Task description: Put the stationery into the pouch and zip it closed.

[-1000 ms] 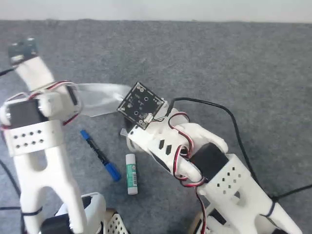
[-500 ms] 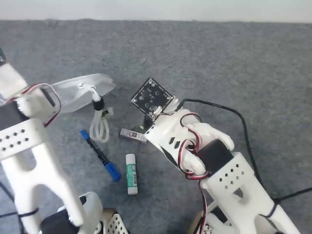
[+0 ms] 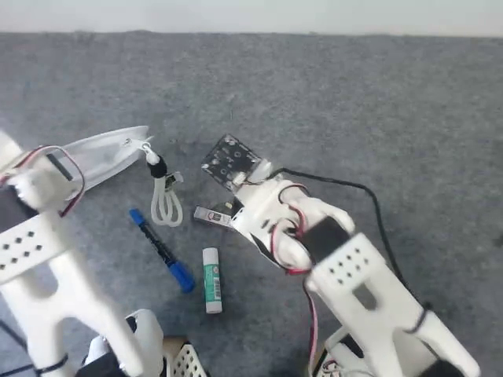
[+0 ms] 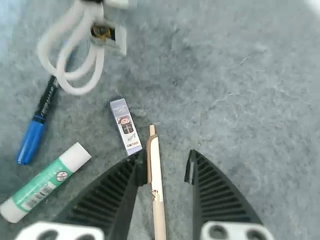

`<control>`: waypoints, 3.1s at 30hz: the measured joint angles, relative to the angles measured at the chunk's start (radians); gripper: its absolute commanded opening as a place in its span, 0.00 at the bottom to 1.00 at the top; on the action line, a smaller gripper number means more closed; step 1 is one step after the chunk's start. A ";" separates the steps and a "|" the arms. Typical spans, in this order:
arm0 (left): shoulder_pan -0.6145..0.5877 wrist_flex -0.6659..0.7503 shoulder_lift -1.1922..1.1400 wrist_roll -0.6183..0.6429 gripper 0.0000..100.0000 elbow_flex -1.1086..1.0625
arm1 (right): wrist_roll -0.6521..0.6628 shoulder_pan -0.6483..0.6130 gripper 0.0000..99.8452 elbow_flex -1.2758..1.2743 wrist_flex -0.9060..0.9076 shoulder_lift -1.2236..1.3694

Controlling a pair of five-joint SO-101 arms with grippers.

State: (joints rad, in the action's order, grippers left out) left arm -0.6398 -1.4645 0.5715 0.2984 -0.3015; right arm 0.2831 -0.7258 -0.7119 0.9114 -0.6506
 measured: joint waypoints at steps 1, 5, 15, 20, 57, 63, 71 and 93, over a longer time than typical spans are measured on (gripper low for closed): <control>0.000 0.000 0.000 0.000 0.01 0.000 | 0.011 -0.002 0.14 0.000 -0.015 0.031; 0.000 0.000 0.000 0.000 0.01 -0.002 | 0.028 -0.002 0.14 0.000 -0.077 0.144; 0.000 0.000 0.000 0.000 0.01 -0.002 | 0.077 -0.002 0.14 0.002 -0.196 0.342; 0.000 0.000 0.000 0.000 0.01 -0.002 | 0.080 -0.002 0.14 0.054 -0.201 0.476; -0.175 0.000 0.003 0.000 0.01 -0.002 | 0.149 -0.132 0.22 0.325 -0.184 0.806; -0.175 0.000 0.003 0.000 0.01 -0.002 | 0.149 -0.137 0.22 0.506 -0.115 0.947; -0.175 0.000 0.003 -0.003 0.01 -0.002 | 0.218 -0.137 0.22 0.674 -0.005 1.091; -0.175 0.000 0.009 -0.003 0.01 -0.002 | 0.232 -0.092 0.01 0.928 0.199 1.260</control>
State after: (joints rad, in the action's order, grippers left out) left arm -0.8147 -1.4645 0.5808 0.2954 -0.3030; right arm 0.5148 -0.8178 0.2163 1.1109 0.6091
